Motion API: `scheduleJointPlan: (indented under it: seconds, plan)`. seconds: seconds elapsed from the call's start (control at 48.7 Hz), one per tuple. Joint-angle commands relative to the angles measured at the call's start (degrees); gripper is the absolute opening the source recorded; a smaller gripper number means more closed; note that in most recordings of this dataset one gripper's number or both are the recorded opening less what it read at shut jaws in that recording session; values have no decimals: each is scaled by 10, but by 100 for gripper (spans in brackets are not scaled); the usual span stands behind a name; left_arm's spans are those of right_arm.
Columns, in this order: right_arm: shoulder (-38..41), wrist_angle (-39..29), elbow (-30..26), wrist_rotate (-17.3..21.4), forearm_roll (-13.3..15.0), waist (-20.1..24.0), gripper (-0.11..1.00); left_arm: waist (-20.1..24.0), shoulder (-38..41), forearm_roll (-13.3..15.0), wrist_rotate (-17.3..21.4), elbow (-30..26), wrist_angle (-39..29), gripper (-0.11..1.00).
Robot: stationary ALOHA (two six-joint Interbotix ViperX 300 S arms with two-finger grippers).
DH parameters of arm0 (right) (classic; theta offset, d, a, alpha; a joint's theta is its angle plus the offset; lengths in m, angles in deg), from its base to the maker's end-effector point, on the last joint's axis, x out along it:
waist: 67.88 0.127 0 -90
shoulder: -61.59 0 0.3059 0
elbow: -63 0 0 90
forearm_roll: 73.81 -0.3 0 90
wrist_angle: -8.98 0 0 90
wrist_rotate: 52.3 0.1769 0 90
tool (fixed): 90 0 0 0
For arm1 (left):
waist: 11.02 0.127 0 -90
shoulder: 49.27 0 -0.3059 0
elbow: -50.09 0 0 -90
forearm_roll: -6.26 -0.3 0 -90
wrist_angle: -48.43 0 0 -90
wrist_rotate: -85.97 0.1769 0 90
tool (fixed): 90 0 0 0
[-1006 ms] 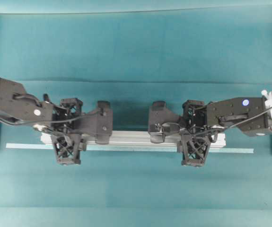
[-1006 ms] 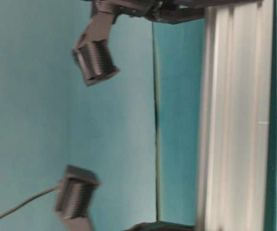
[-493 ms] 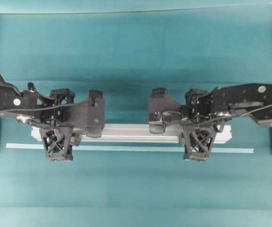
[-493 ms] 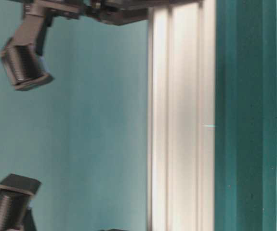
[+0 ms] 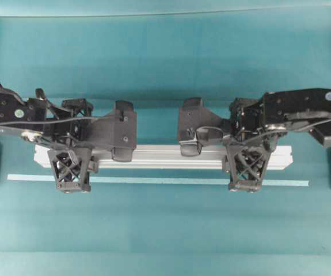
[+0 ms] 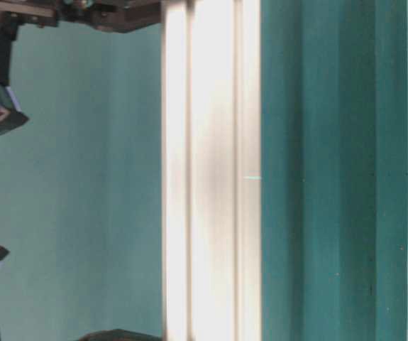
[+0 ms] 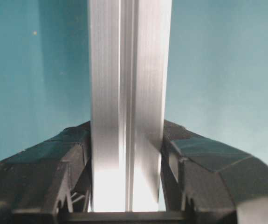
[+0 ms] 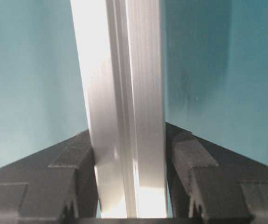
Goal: Lift the metal rail with both hands.
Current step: 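Lift the rail with both grippers and pull it back toward the arms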
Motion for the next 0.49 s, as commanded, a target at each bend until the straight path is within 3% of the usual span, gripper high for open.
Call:
scheduleJointPlan:
  seconds: [0.0, 0.472]
  plan:
    - [-9, -21, -20, 2, -2, -4, 35, 0, -18, -1, -2, -23, -9, 36]
    - [-17, -111, -83, 12, -2, -7, 35, 0, -23, 0, -3, -94, -88, 36]
